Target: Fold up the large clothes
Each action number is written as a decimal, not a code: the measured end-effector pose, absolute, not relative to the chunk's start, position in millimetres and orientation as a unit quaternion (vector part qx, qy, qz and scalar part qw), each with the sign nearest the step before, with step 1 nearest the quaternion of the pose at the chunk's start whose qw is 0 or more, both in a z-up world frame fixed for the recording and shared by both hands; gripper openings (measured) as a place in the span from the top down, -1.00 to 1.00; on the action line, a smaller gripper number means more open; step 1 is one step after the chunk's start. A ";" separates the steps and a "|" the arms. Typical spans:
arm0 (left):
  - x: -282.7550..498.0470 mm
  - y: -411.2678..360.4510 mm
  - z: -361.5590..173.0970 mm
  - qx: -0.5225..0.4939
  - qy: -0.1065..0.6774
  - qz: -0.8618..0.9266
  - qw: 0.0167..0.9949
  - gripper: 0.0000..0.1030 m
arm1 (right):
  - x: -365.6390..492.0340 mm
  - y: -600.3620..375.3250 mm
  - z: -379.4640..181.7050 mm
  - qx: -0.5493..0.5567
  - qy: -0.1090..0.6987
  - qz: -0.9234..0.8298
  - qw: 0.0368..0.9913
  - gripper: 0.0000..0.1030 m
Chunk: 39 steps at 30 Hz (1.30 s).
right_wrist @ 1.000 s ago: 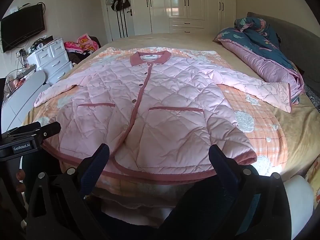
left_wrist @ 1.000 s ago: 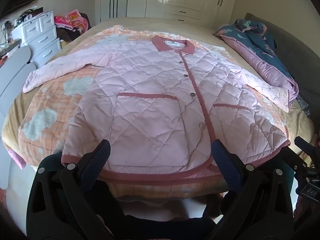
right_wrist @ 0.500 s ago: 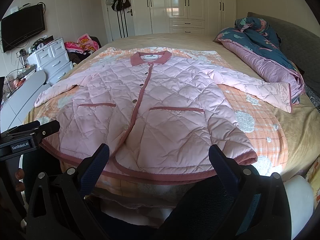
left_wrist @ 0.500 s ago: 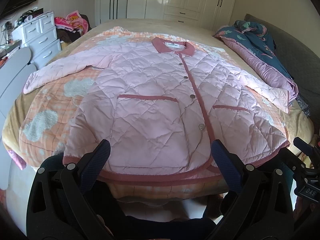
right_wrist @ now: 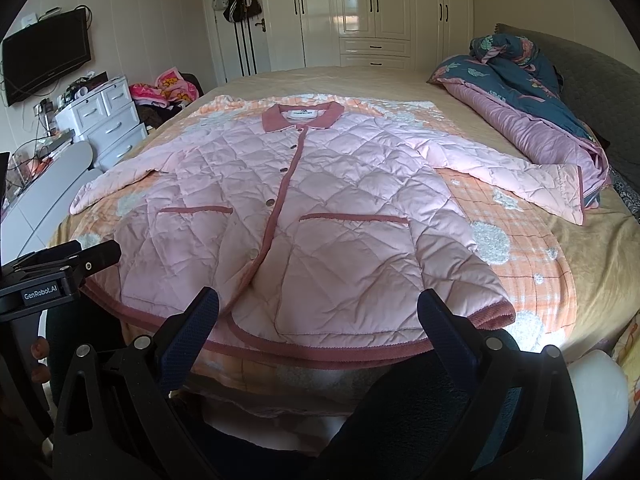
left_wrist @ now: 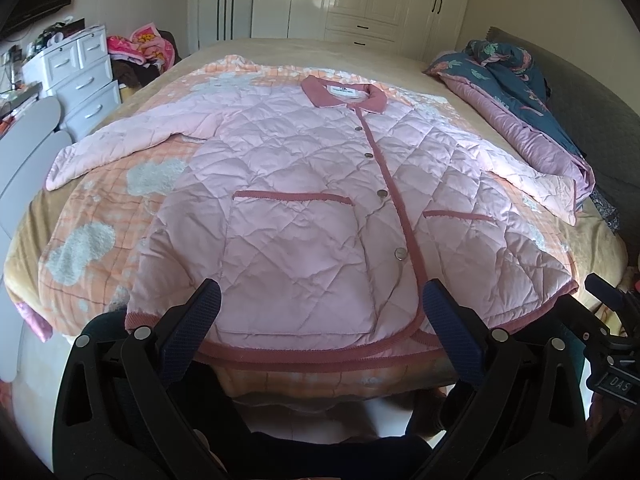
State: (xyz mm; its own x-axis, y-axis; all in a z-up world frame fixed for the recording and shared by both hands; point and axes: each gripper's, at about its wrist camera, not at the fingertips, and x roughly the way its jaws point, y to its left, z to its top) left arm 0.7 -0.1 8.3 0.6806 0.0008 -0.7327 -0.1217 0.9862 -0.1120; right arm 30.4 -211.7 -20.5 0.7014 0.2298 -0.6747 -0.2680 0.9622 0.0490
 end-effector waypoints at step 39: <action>20.7 -5.3 1.7 -0.081 0.401 0.032 0.912 -0.84 | 49.4 -205.1 -17.8 -0.036 0.364 0.134 0.921 -0.92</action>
